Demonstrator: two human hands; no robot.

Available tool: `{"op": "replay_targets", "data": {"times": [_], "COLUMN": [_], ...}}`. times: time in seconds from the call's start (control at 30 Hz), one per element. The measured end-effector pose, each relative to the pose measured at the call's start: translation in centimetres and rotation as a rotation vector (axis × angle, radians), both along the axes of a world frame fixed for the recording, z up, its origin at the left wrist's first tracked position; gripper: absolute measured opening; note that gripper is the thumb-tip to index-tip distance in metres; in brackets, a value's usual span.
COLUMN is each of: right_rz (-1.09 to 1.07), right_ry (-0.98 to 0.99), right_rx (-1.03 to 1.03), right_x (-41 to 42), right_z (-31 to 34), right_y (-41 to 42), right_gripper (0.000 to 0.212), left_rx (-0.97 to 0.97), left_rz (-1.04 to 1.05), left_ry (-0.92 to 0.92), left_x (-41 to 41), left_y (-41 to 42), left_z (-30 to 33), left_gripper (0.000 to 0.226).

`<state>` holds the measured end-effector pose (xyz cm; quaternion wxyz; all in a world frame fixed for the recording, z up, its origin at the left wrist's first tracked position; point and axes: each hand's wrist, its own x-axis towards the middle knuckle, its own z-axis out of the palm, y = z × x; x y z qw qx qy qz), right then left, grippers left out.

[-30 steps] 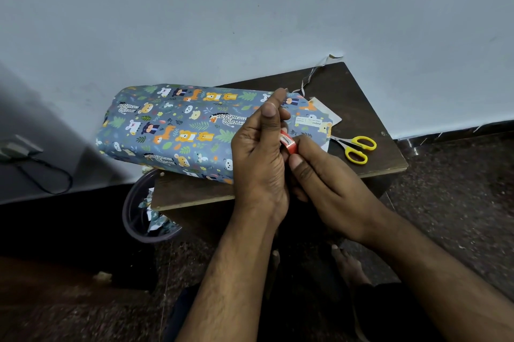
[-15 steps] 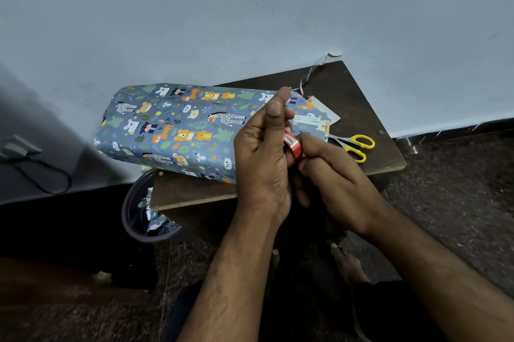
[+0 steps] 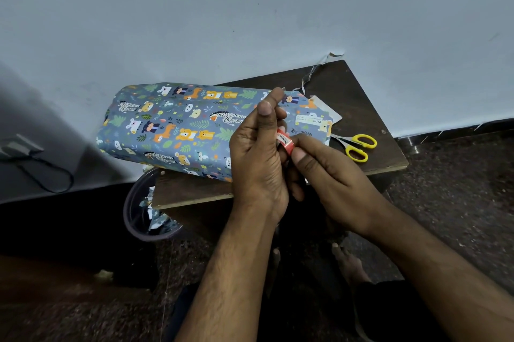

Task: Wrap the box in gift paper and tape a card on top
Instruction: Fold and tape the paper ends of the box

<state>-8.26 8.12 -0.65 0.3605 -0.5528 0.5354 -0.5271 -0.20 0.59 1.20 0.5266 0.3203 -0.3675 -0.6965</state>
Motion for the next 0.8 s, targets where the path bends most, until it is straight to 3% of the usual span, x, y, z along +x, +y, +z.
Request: {"op": "replay_targets", "data": {"times": [0.27, 0.37, 0.63, 0.8], "right_rz": [-0.013, -0.054, -0.018, -0.018], "right_ry": [-0.052, -0.153, -0.241, -0.226], "right_rx": [-0.001, -0.021, -0.048, -0.049], "right_x": [0.22, 0.38, -0.01, -0.07], "right_z": [0.02, -0.07, 0.17, -0.04], "right_y": [-0.19, -0.34, -0.28, -0.62], "right_gripper": [0.025, 0.024, 0.038, 0.028], "left_rx": [0.01, 0.017, 0.012, 0.032], "left_rz": [0.023, 0.014, 0.038, 0.042], "left_ry": [-0.001, 0.038, 0.06, 0.069], "left_x": [-0.06, -0.29, 0.0, -0.02], "left_y": [-0.08, 0.19, -0.41, -0.24], "left_z": [-0.22, -0.12, -0.27, -0.27], "left_gripper": [0.024, 0.024, 0.044, 0.04]}}
